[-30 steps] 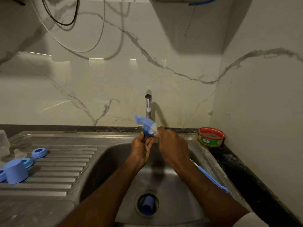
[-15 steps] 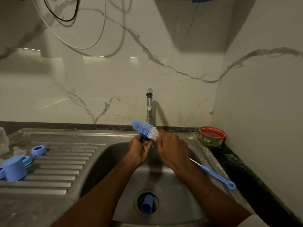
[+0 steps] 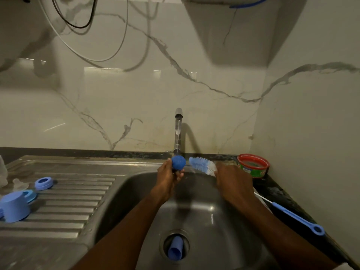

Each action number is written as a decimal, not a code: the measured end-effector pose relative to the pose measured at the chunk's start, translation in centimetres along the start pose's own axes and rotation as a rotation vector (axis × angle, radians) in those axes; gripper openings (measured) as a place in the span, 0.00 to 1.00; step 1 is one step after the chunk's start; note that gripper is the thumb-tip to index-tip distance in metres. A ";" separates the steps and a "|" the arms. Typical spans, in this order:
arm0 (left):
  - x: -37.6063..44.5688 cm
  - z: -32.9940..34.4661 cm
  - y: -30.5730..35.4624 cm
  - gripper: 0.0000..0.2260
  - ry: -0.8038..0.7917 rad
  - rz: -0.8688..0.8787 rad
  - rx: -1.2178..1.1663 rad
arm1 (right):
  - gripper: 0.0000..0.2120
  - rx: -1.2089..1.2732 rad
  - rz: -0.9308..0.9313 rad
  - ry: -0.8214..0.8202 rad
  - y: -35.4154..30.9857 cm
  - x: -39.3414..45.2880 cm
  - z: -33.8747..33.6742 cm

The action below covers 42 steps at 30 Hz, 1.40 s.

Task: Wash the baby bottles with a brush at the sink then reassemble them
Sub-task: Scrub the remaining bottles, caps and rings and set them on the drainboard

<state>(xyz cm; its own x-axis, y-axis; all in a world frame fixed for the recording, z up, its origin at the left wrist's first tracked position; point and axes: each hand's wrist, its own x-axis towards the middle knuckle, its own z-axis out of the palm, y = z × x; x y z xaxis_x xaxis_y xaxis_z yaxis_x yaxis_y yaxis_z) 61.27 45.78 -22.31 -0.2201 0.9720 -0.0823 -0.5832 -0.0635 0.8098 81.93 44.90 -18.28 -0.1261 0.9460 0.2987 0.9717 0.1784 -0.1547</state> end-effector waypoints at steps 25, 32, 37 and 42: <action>-0.2 -4.2 0.8 0.19 -0.002 0.780 1.149 | 0.11 -0.022 -0.056 0.176 0.3 -0.2 1.4; 1.1 -5.2 -0.2 0.27 0.036 0.572 1.132 | 0.10 -0.028 -0.074 0.196 0.4 -0.1 2.1; 1.0 -5.0 -0.9 0.22 -0.071 0.589 1.254 | 0.09 -0.006 -0.038 0.165 1.0 0.2 2.2; 1.0 -4.8 0.0 0.25 -0.140 0.842 1.817 | 0.11 -0.038 -0.069 0.176 0.8 0.4 2.2</action>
<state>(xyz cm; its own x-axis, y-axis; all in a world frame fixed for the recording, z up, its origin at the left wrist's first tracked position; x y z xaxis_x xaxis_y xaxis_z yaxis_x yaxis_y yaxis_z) 57.31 45.66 -25.11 0.1391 0.8400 0.5244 0.9549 -0.2541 0.1537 82.18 45.97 -20.37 -0.1591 0.8692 0.4681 0.9693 0.2276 -0.0932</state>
